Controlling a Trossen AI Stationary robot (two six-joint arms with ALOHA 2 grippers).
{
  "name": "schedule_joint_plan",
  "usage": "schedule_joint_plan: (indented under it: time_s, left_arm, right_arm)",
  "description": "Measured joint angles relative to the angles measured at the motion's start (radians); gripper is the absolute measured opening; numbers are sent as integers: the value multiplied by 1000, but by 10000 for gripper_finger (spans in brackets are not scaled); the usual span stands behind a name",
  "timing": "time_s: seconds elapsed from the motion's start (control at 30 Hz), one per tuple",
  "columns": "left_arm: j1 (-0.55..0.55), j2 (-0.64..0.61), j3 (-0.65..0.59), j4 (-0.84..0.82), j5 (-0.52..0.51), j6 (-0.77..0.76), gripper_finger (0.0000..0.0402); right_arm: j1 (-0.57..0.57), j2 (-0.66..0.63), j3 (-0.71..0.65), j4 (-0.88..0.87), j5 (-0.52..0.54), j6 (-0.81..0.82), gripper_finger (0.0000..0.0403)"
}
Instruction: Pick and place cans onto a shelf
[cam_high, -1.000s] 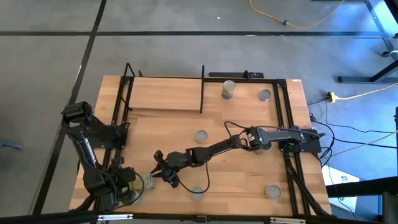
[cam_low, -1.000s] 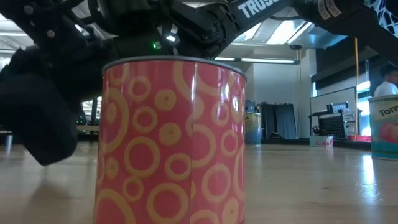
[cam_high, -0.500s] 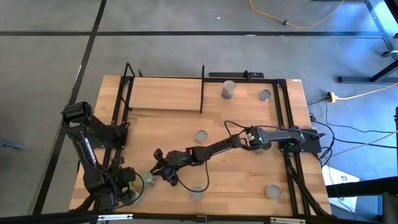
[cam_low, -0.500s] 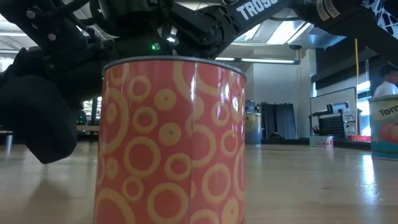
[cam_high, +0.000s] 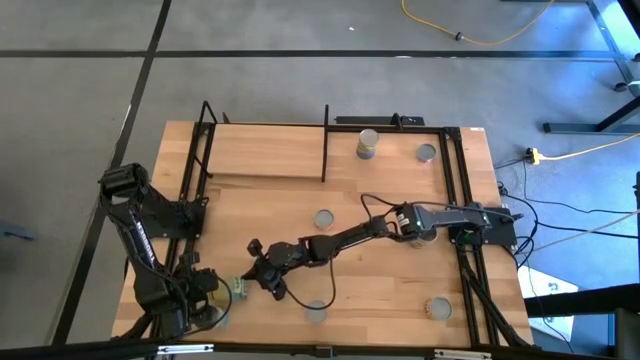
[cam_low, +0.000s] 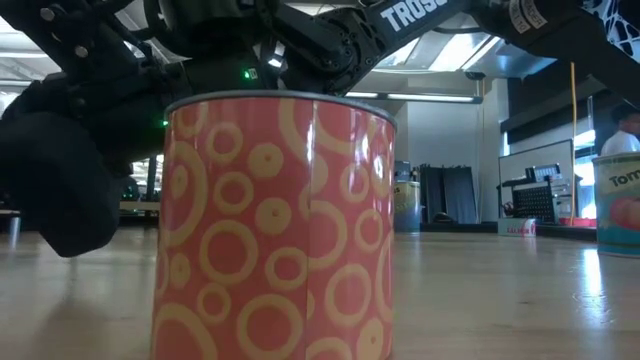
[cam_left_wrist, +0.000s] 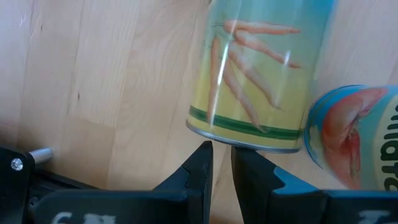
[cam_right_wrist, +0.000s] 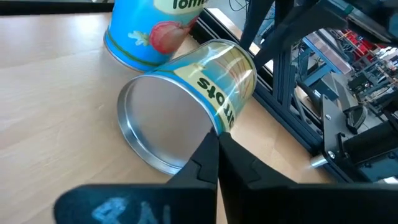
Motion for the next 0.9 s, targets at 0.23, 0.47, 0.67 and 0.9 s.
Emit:
schedule_joint_plan:
  time_s: [0.23,0.47,0.67,0.9]
  left_arm:
    - [0,0,0,-3,1,-49,51]
    - [-1,0,0,-4,1,-58,51]
    - [-5,-26,0,-7,0,-71,51]
    - [-28,-69,0,-104,-2,-173,51]
  right_arm:
    - [-16,-5,0,-14,45,3,2]
    - [-20,-20,1,-29,53,40,1]
    - [-25,-37,1,-51,53,74,1]
    - [-42,-84,2,-153,87,77,0]
